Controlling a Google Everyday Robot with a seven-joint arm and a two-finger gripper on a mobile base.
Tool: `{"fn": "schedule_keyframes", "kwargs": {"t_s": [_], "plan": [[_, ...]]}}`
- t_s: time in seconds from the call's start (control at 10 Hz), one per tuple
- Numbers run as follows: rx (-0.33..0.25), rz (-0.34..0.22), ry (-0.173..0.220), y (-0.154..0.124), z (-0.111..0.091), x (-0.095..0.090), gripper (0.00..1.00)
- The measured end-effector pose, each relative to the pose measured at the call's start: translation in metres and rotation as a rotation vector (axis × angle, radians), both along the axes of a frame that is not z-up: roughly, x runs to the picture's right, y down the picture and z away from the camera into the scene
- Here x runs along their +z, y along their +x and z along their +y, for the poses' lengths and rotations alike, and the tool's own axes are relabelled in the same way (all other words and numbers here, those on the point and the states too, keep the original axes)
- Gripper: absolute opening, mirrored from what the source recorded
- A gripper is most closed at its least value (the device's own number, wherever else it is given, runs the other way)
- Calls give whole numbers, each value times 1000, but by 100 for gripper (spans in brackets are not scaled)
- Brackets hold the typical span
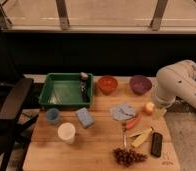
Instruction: Place eraser in table surface
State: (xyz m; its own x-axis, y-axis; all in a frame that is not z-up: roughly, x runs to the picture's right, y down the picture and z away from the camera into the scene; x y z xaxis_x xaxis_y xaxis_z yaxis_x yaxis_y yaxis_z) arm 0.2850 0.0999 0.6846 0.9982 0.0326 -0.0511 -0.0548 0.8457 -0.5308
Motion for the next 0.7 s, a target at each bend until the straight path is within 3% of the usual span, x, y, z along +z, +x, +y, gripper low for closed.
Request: {"fn": "schedule_keyframes", "kwargs": {"t_s": [0.3, 0.4, 0.7], "plan": [[-11, -8, 2, 2, 1, -1, 65], [-52, -34, 2, 3, 6, -5, 65], [-280, -182, -11, 15, 47, -25, 65]]}}
